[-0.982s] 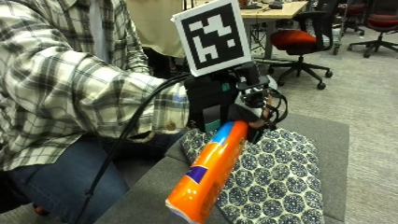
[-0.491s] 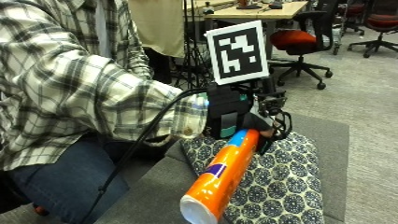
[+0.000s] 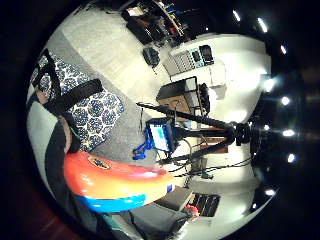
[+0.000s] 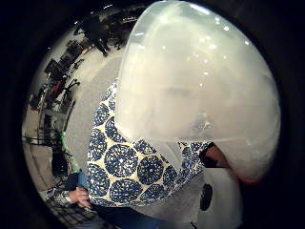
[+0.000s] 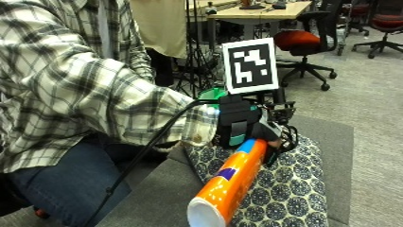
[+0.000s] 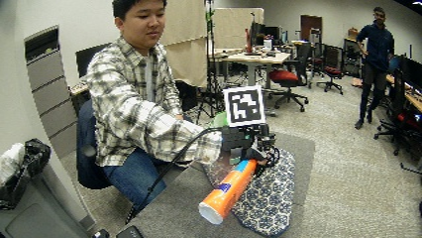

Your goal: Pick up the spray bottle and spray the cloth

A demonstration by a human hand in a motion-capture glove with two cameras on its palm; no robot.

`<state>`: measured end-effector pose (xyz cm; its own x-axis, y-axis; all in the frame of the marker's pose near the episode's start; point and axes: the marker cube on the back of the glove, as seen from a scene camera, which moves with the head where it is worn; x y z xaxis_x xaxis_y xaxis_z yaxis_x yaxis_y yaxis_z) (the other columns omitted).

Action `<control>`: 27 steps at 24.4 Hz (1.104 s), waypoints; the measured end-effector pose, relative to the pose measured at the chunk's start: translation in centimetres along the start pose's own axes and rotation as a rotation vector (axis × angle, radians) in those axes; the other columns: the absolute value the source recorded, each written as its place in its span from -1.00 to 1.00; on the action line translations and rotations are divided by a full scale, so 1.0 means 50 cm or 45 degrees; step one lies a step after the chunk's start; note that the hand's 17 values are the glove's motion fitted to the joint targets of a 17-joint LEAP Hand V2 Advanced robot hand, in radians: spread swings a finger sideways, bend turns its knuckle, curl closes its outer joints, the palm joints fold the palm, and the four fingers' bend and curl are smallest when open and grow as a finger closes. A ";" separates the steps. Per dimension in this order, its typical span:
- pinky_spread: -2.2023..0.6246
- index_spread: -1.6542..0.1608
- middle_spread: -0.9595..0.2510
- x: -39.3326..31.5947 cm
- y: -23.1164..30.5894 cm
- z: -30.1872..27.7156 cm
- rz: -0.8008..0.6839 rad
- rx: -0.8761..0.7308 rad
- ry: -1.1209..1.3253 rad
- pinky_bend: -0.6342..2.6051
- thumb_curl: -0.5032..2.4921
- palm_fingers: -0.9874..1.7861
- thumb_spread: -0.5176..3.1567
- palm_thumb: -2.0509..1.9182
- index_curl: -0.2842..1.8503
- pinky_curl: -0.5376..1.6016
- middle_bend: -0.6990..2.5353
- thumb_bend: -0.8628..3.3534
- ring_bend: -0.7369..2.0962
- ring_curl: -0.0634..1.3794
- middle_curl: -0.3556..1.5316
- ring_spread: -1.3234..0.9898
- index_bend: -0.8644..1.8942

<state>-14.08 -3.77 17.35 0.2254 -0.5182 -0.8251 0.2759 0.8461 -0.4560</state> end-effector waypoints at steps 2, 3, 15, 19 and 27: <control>0.43 0.55 0.39 0.000 0.001 0.002 -0.006 -0.009 0.022 -0.29 -0.11 0.66 -0.55 0.55 -0.12 -0.09 -0.20 -0.60 -0.05 -0.23 -0.05 -0.01 -0.17; 0.43 0.55 0.39 -0.001 0.002 0.003 -0.009 -0.013 0.029 -0.29 -0.11 0.66 -0.55 0.55 -0.12 -0.09 -0.20 -0.60 -0.06 -0.24 -0.05 -0.01 -0.17; 0.43 0.55 0.39 -0.013 0.006 0.007 -0.015 -0.033 0.044 -0.29 -0.11 0.66 -0.55 0.55 -0.12 -0.09 -0.20 -0.60 -0.06 -0.24 -0.05 -0.01 -0.18; 0.43 0.55 0.39 -0.009 0.004 -0.007 0.041 0.004 -0.033 -0.29 -0.11 0.66 -0.55 0.55 -0.12 -0.09 -0.20 -0.60 -0.06 -0.23 -0.05 -0.01 -0.18; 0.43 0.55 0.39 0.038 0.012 -0.047 0.168 0.125 -0.269 -0.29 -0.11 0.66 -0.56 0.55 -0.11 -0.08 -0.20 -0.60 -0.06 -0.23 -0.05 -0.01 -0.18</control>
<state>-15.68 -3.97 14.74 0.4524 -0.4276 -0.7826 0.3185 0.8971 -0.3061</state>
